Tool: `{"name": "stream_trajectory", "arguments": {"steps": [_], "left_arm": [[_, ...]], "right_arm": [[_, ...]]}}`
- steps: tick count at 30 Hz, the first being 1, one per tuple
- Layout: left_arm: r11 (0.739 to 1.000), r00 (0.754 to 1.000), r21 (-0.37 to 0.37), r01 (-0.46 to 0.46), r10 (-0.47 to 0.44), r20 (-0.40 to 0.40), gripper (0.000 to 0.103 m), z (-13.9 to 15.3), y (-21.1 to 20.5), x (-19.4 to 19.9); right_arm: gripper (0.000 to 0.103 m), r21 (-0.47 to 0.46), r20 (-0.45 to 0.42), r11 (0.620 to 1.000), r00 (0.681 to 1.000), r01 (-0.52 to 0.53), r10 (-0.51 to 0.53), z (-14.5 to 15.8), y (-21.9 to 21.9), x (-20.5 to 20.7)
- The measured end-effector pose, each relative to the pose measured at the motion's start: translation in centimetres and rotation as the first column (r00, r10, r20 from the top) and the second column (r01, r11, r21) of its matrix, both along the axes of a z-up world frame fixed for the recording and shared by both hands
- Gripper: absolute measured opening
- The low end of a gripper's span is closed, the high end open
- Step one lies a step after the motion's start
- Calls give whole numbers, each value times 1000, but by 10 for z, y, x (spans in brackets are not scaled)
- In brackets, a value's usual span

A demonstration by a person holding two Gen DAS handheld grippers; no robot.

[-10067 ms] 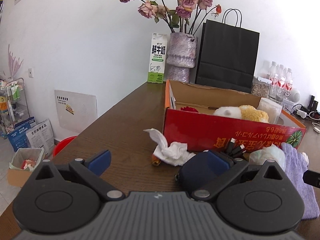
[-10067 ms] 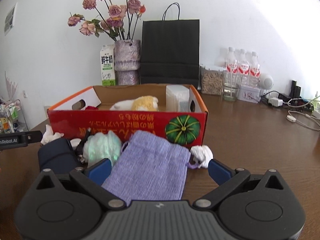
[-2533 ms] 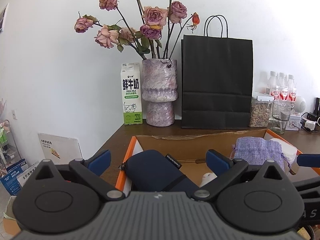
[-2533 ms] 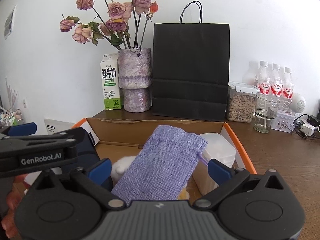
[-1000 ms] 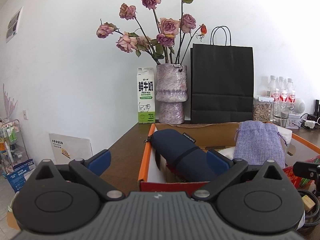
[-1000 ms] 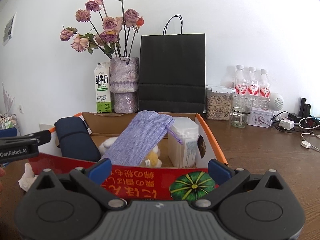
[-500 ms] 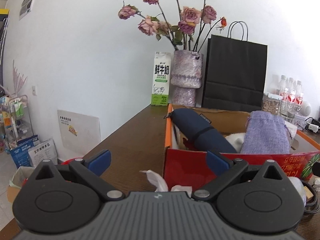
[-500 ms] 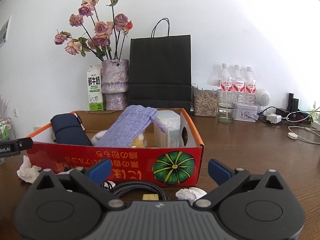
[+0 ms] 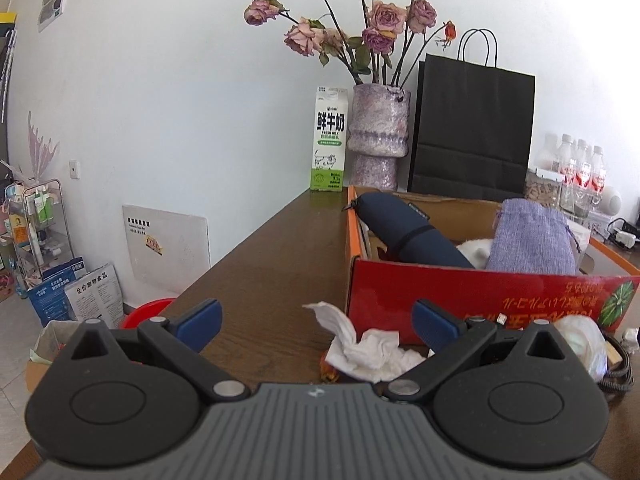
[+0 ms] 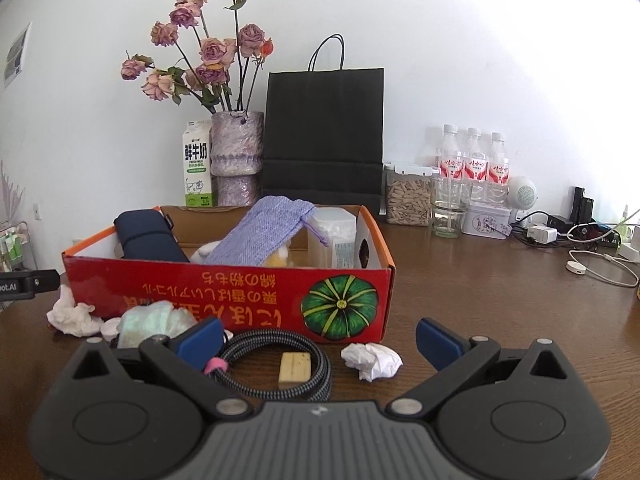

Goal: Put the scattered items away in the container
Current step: 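Withdraw both tools from the box back toward the table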

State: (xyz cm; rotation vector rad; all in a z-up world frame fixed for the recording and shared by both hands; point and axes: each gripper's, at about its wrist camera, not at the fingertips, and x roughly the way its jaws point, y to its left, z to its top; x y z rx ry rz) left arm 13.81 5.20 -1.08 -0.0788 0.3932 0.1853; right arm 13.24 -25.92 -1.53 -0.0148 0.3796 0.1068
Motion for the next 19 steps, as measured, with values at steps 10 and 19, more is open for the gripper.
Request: {"name": "stream_trajectory", "arguments": {"steps": [10, 19], "left_arm": [[998, 992, -36, 47, -51, -118, 103, -9, 10, -7], [999, 988, -18, 27, -29, -150, 103, -11, 8, -3]], "right_arm": [[103, 1, -126, 999, 991, -37, 37, -8, -13, -9], [103, 6, -155, 1000, 988, -10, 11, -11, -14, -5]]}}
